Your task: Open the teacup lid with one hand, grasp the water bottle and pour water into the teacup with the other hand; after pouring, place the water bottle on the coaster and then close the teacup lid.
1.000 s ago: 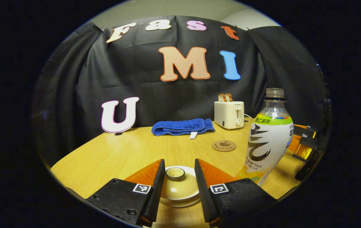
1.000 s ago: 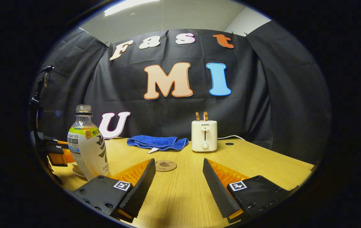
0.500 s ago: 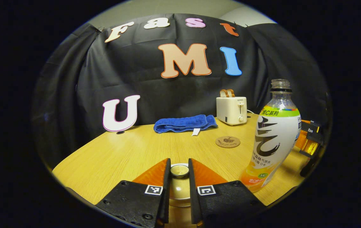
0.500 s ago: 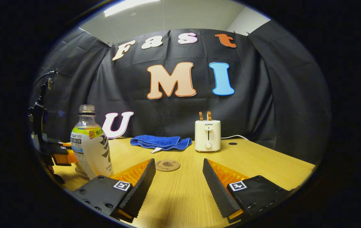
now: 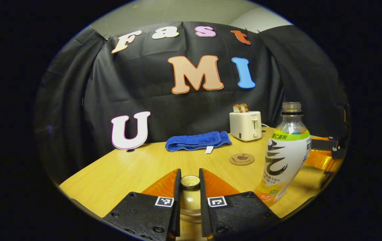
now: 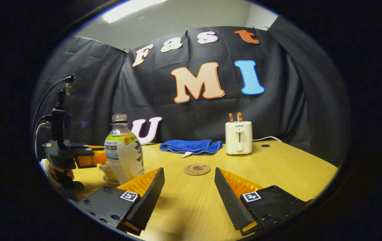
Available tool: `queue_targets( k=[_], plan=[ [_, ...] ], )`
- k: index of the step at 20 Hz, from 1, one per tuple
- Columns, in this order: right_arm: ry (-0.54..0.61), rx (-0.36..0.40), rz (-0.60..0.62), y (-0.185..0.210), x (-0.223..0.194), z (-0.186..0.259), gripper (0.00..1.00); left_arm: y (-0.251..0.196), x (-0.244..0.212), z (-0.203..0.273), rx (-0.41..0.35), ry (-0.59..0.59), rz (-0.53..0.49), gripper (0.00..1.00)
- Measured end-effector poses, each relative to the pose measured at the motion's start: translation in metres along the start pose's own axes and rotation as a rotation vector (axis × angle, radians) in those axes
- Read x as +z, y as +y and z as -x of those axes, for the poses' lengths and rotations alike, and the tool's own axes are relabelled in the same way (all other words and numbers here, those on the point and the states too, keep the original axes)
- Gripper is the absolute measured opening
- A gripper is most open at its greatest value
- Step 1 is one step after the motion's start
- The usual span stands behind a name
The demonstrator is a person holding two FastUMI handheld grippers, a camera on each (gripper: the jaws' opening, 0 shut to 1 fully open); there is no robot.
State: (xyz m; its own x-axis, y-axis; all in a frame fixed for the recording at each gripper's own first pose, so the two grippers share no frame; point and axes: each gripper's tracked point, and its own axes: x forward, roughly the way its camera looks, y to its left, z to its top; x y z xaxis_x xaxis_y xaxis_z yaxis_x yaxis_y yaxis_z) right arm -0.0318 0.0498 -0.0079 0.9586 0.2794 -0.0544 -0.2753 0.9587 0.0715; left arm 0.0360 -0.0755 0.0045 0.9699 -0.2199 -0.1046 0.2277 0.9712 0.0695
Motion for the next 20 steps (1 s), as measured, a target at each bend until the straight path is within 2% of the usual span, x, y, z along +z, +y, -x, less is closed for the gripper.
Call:
queue_targets(
  k=[11,20],
  plan=[
    [-0.012,0.184,0.062,0.07,-0.003,0.012,0.97,0.033,0.007,0.037,0.08,-0.033,0.047,0.22],
    [0.038,0.196,0.071,0.094,-0.014,-0.017,0.96,0.055,0.006,0.052,0.122,-0.043,0.073,0.22]
  ],
)
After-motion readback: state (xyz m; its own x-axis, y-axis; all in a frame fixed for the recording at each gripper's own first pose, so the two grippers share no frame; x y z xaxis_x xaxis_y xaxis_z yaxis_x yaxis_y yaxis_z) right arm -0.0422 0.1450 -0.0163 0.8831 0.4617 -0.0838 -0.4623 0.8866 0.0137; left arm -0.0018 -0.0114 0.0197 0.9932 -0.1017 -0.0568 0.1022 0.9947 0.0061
